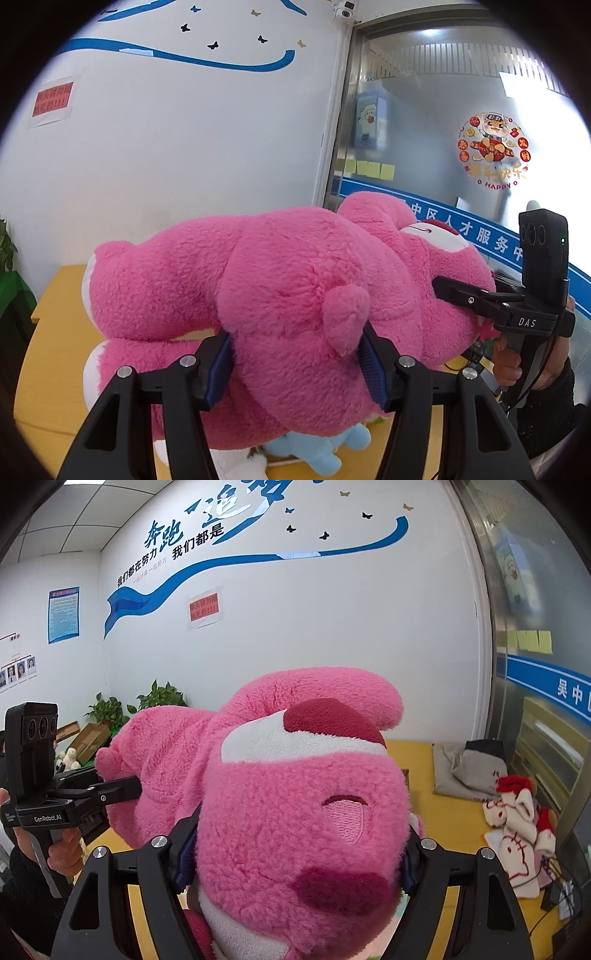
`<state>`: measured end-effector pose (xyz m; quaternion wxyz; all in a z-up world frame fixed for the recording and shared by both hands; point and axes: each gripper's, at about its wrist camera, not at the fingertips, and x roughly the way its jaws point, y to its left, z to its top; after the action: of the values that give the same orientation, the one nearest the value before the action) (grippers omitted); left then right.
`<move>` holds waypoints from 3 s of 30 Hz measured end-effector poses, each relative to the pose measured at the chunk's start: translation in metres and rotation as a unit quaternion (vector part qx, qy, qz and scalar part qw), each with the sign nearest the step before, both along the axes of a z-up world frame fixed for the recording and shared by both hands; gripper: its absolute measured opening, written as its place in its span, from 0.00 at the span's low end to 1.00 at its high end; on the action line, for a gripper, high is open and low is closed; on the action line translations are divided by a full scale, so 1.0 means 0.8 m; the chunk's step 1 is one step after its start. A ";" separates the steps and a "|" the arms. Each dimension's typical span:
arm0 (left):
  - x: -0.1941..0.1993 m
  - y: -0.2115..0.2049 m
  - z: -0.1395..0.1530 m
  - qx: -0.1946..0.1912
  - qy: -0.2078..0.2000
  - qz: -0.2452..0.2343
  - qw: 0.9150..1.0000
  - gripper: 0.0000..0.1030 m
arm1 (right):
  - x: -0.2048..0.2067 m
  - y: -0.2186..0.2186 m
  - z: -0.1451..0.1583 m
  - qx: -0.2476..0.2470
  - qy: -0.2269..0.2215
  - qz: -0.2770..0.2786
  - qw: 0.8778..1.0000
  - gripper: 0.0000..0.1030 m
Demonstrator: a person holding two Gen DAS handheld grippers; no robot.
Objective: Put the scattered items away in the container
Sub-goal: 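Carry the pink bear with both grippers over the cardboard box, then lower the pink bear into the cardboard box with both grippers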
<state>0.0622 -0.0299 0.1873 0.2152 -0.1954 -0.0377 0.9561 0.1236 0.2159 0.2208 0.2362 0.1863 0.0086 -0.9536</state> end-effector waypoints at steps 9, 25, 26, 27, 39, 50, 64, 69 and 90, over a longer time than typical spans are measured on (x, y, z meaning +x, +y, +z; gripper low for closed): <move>-0.073 -0.010 0.052 0.002 0.024 -0.001 1.000 0.57 | -0.074 -0.015 0.064 0.005 0.029 -0.005 1.000 0.82; -0.179 -0.014 0.079 -0.002 0.040 0.007 0.999 0.57 | -0.183 -0.039 0.103 0.034 0.061 -0.035 0.997 0.82; -0.185 -0.014 0.079 -0.001 0.040 0.007 0.999 0.57 | -0.190 -0.040 0.101 0.033 0.060 -0.035 0.997 0.82; -0.190 -0.014 0.078 0.000 0.040 0.007 0.999 0.57 | -0.197 -0.040 0.100 0.032 0.058 -0.035 0.997 0.82; -0.277 -0.019 0.048 -0.004 0.012 0.016 1.000 0.57 | -0.304 -0.038 0.071 0.020 0.019 -0.036 0.999 0.82; -0.363 -0.028 -0.048 -0.005 -0.075 0.019 0.997 0.52 | -0.422 -0.043 -0.034 0.025 -0.071 -0.035 0.997 0.82; -0.447 -0.006 -0.181 -0.006 -0.208 0.006 0.978 0.21 | -0.530 -0.020 -0.193 0.039 -0.201 -0.044 0.978 0.81; -0.465 0.010 -0.214 -0.020 -0.240 -0.004 0.971 0.18 | -0.555 -0.010 -0.246 0.048 -0.246 -0.044 0.967 0.80; -0.444 0.001 -0.218 -0.024 -0.248 -0.018 0.968 0.11 | -0.562 0.024 -0.306 0.004 -0.320 -0.001 0.947 0.91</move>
<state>-0.2932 -0.0293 0.0131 0.2115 -0.4322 -0.0629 0.8744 -0.3261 0.2349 -0.0242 0.2243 0.4830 -0.0641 -0.8440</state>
